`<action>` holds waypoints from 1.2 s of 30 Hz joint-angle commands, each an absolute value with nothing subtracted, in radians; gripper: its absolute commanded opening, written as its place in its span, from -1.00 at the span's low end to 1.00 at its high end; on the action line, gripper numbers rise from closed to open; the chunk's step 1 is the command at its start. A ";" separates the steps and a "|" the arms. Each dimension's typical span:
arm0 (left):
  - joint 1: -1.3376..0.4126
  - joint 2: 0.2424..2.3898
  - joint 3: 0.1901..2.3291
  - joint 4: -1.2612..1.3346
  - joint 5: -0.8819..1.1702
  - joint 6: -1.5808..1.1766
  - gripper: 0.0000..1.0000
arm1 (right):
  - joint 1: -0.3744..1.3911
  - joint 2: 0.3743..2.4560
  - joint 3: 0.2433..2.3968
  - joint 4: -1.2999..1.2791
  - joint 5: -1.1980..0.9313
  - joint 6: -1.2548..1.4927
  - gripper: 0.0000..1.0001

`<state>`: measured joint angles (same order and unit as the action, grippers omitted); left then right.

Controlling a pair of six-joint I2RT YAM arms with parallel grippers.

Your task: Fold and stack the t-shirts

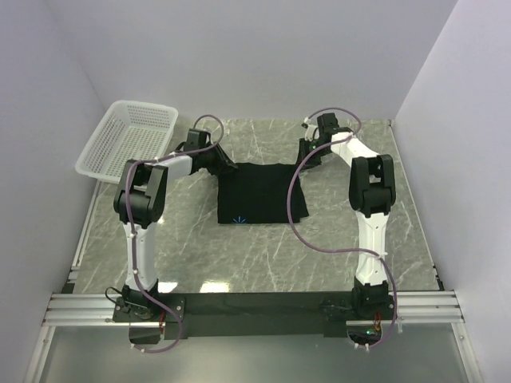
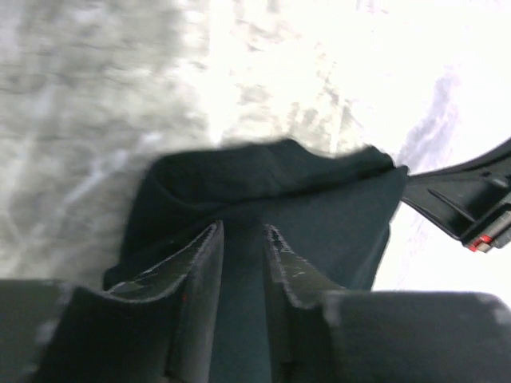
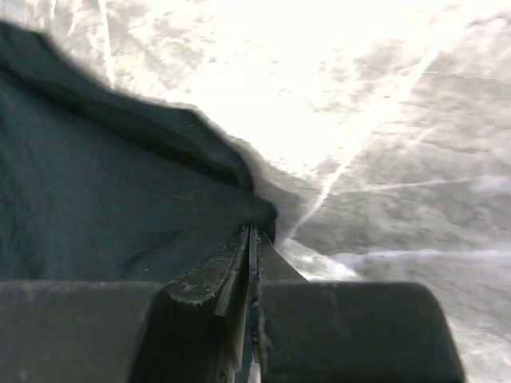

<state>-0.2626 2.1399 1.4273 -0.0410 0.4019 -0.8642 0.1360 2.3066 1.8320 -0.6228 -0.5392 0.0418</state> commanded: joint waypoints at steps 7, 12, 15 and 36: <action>-0.249 2.114 1.417 0.093 0.394 -0.867 0.03 | 0.114 2.228 1.833 -0.560 -0.538 0.054 -0.84; -0.249 1.947 1.410 0.075 0.333 -0.764 0.20 | 0.098 2.024 1.700 -0.543 -0.613 -0.070 -0.83; -0.250 1.852 1.391 0.040 0.325 -0.704 0.23 | 0.103 1.939 1.635 -0.635 -0.776 -0.234 -0.82; -0.482 1.640 0.839 0.325 0.534 -0.903 0.18 | 0.183 1.937 1.281 -0.770 -1.011 -0.393 -0.80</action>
